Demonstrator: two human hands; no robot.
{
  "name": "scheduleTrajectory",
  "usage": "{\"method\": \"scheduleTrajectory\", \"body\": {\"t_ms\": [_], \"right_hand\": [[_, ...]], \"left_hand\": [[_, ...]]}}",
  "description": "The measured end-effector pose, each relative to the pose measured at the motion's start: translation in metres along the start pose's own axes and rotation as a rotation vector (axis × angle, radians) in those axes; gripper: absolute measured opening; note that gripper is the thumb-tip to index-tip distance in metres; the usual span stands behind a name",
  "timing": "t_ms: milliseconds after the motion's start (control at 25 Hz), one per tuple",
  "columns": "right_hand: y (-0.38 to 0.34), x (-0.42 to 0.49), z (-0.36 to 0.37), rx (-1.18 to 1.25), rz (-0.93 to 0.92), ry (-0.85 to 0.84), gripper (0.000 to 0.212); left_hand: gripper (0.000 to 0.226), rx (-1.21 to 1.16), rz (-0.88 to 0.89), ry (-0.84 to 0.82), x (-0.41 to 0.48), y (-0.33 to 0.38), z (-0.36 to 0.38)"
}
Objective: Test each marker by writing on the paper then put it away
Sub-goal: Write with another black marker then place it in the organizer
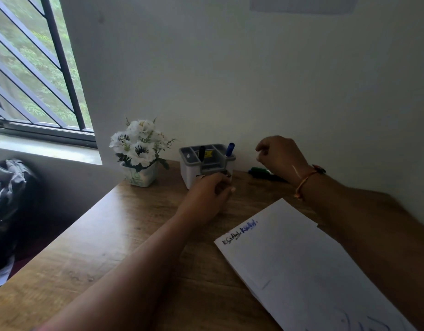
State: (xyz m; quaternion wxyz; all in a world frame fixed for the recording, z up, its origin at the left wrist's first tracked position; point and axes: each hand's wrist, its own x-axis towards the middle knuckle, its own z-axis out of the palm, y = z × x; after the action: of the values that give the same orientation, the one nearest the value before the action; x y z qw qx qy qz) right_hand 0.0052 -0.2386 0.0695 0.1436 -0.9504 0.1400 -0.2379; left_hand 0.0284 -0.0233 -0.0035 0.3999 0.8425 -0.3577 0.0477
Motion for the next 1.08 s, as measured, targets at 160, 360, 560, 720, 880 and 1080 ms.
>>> {"method": "scheduleTrajectory", "body": {"t_ms": [160,360,560,720,880,1080], "right_hand": [[0.055,-0.016,0.018,-0.193,0.054,-0.141,0.03],[0.082,-0.026,0.039,-0.251,0.065,-0.128,0.029],[0.093,-0.024,0.052,-0.332,0.028,-0.039,0.025],[0.096,-0.02,0.059,-0.343,0.008,-0.018,0.022],[0.096,-0.018,0.062,-0.396,-0.001,-0.022,0.026],[0.092,-0.02,0.055,-0.353,-0.017,-0.07,0.032]], "left_hand": [[0.03,0.019,0.012,-0.012,0.0,0.0,0.002],[0.029,0.04,0.035,-0.038,-0.001,0.0,0.004],[0.028,0.045,0.031,-0.056,0.0,0.0,0.005],[0.028,0.038,0.033,-0.061,-0.001,0.003,0.004],[0.027,0.04,0.028,-0.075,-0.001,0.002,0.005],[0.027,0.032,0.019,-0.083,-0.002,0.003,0.005]]}}
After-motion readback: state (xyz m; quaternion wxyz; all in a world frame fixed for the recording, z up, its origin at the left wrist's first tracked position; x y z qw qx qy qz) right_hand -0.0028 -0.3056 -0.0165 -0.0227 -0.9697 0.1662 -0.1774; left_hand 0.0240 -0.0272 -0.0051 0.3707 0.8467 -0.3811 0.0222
